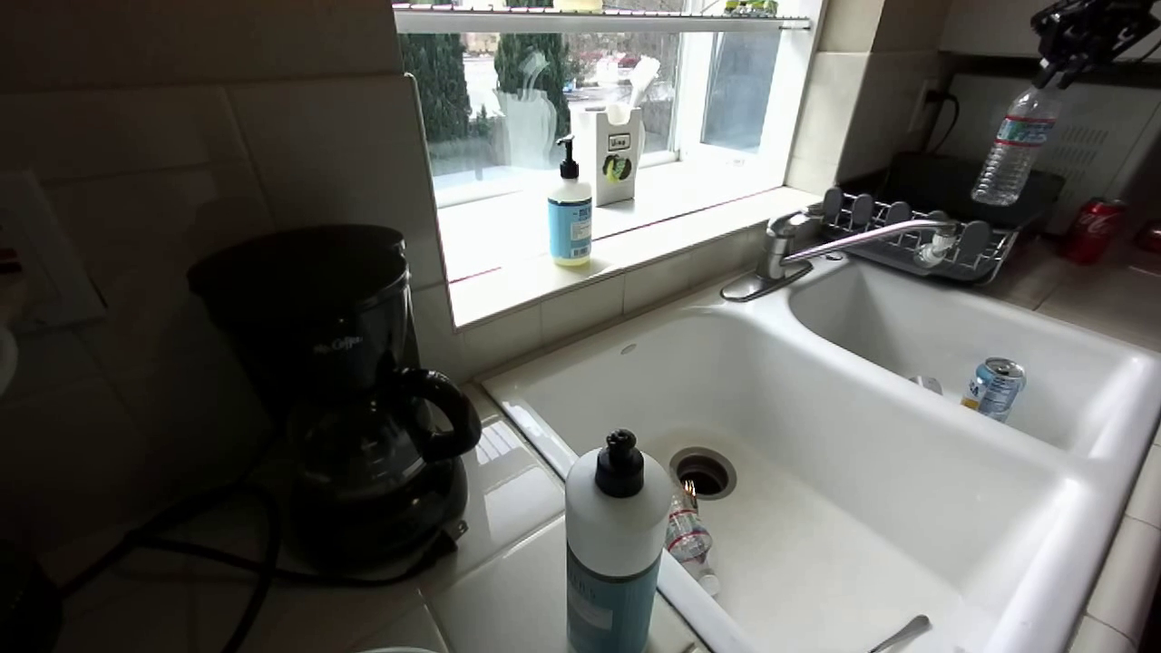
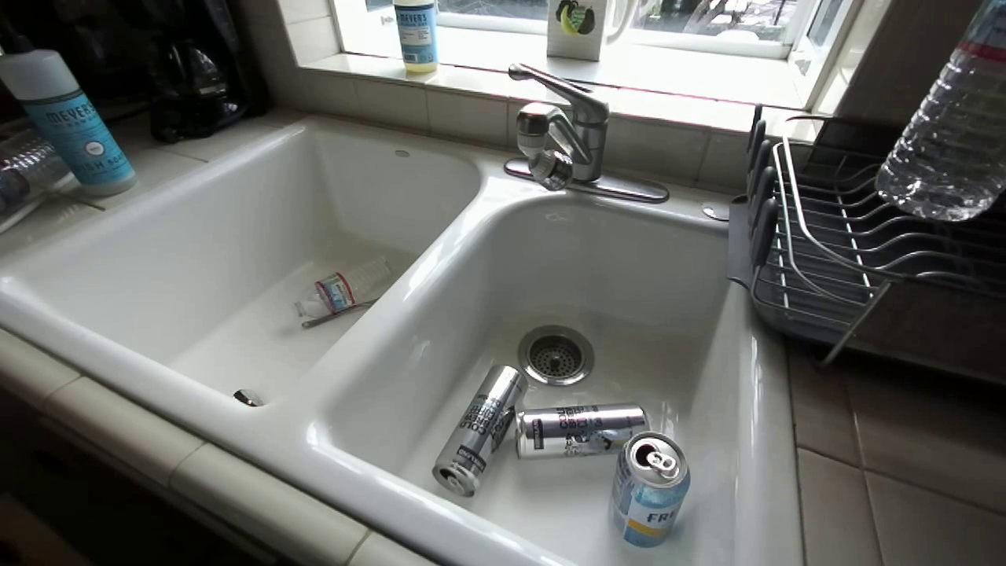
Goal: Pick up the water bottle on the left side of the counter and put it in the drying rack
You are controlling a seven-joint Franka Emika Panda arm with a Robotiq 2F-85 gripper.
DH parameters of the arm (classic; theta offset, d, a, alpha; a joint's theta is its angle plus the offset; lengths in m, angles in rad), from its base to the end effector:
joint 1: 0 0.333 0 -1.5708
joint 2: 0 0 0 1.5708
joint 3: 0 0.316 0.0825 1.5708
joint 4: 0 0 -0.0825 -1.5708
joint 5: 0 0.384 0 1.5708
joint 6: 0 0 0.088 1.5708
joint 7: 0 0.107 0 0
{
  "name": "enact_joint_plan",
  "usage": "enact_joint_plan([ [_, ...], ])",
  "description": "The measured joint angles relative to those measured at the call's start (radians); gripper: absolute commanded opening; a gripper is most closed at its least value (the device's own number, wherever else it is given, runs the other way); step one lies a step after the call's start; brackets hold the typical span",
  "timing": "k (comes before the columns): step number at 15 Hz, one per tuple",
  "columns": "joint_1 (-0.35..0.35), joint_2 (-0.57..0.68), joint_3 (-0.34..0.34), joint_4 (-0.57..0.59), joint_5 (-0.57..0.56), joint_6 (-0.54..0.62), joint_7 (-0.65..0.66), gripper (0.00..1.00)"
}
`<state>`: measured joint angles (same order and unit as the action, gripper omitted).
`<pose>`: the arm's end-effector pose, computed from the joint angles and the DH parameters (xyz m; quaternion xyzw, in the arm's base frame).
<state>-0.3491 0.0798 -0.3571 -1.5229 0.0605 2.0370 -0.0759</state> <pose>0.4779 -0.3906 0.6546 0.9266 -0.3061 0.2075 0.0684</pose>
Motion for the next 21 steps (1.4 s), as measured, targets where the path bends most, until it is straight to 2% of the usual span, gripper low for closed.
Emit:
enact_joint_plan([
  [9,-0.003,0.025,0.013,-0.042,-0.006,0.058,0.001,0.08],
  [10,-0.003,0.024,0.016,-0.053,-0.008,0.072,0.001,0.32],
  [13,-0.002,0.024,0.022,-0.069,-0.011,0.08,0.001,0.32],
  [14,-0.002,0.022,0.023,-0.071,-0.011,0.08,0.001,0.08],
  [21,-0.002,0.027,0.032,-0.087,0.015,0.081,-0.008,0.08],
])
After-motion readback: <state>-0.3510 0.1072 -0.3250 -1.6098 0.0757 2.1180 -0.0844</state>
